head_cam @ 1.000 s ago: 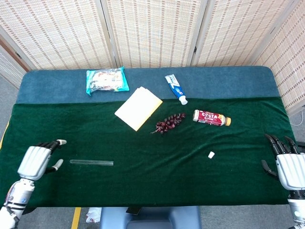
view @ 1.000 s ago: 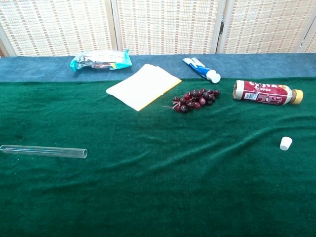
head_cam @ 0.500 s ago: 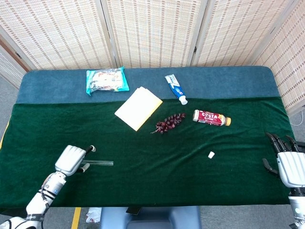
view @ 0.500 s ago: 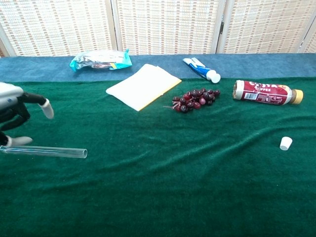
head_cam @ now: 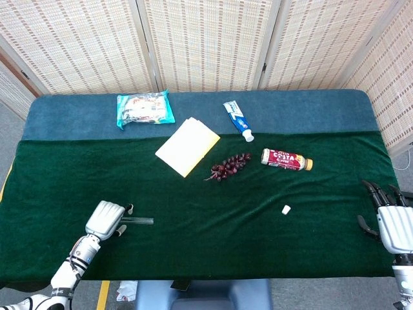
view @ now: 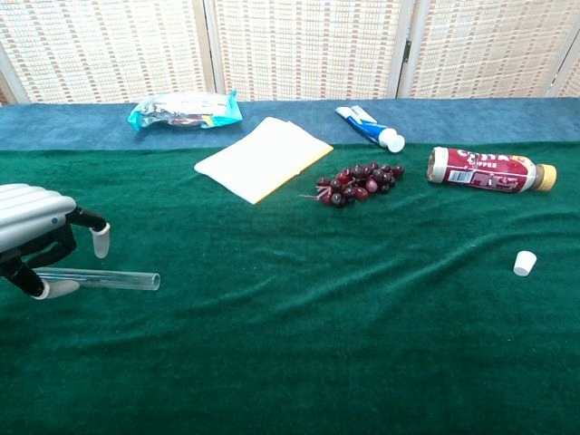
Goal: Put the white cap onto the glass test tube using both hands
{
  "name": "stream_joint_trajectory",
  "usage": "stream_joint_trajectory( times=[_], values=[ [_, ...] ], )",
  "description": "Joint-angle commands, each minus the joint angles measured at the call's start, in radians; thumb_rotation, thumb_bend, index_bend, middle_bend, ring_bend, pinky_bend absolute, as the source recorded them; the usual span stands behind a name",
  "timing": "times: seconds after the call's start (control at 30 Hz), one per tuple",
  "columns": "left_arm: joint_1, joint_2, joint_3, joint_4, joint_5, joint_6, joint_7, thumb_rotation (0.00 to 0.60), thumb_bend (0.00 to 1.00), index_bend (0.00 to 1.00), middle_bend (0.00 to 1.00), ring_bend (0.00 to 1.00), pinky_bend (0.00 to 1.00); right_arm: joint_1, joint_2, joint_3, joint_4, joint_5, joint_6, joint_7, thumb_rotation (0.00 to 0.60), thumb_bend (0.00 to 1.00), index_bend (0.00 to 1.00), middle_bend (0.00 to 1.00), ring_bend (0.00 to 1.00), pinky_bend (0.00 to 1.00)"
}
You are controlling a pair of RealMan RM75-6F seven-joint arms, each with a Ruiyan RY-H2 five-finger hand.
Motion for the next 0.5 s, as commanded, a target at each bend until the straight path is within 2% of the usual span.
stream_joint_trajectory(
  times=[0.03, 0.5],
  values=[
    [0.008, -0.016, 0.002, 0.007, -0.034, 0.015, 0.024, 0.600, 0.33, 0.46, 0.91, 0.89, 0.83, 0.001, -0.001, 0.000, 0.002, 0.000, -0.002, 0.002, 0.600, 0.40, 0.11, 0.20, 0.29, 0.12],
    [-0.008, -0.034, 0.004, 0.012, -0.107, 0.010, 0.057, 0.600, 0.33, 0.47, 0.91, 0.89, 0.83, 0.000, -0.004, 0.001, 0.013, 0.009, -0.005, 0.016, 0.600, 0.40, 0.11, 0.20, 0.30, 0.12]
  ],
)
